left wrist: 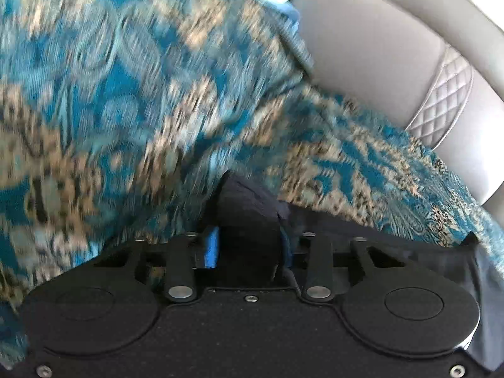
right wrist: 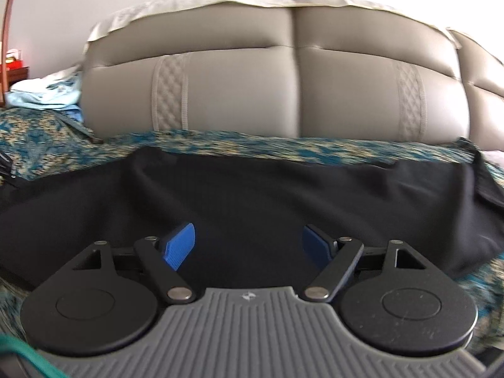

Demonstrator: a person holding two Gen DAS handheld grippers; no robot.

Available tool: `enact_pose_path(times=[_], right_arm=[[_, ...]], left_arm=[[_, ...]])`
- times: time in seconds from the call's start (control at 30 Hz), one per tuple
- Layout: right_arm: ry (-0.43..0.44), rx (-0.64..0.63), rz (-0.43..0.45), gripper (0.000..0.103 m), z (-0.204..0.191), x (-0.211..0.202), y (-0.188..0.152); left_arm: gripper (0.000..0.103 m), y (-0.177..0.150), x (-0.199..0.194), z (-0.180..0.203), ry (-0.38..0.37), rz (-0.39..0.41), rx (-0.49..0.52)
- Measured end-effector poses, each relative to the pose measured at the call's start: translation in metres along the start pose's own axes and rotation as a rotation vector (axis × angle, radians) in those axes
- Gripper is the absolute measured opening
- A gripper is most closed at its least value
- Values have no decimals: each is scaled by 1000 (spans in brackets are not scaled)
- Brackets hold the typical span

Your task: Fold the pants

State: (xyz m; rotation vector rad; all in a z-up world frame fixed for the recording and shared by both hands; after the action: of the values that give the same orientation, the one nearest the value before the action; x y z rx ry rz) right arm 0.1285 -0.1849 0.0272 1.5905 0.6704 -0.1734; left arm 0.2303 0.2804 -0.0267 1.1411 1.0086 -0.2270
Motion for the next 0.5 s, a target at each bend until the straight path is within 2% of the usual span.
enact_pose_path(times=[0.1, 0.17, 0.27, 0.4, 0.43, 0.5], right_arm=[[42, -32, 1, 86, -21, 23, 9], [66, -47, 2, 87, -33, 36, 14], [101, -55, 4, 88, -47, 52, 20], [124, -84, -21, 88, -52, 70, 20], [123, -96, -28, 88, -49, 71, 19], [101, -116, -34, 88, -37, 73, 20]], left_arm=[[23, 10, -16, 6, 30, 119, 32], [24, 22, -23, 7, 24, 167, 26], [27, 28, -12, 5, 64, 157, 42], [38, 12, 15, 6, 152, 79, 116], [44, 9, 13, 6, 174, 93, 126], [49, 5, 1, 6, 201, 131, 146]])
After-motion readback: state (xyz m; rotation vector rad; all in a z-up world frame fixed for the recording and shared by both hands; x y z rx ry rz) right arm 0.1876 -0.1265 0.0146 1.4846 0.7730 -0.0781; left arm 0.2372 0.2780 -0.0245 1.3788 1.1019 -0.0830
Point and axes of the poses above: each gripper's, at about its wrist camera, not at the fingertips, and x roughly the way its jaws point, z to its right, y to its top, the point moved 9 cm from there along x, roughly the way its jaws point, and after that the axes turned 13 degrees about y, right-handed, at the moved point
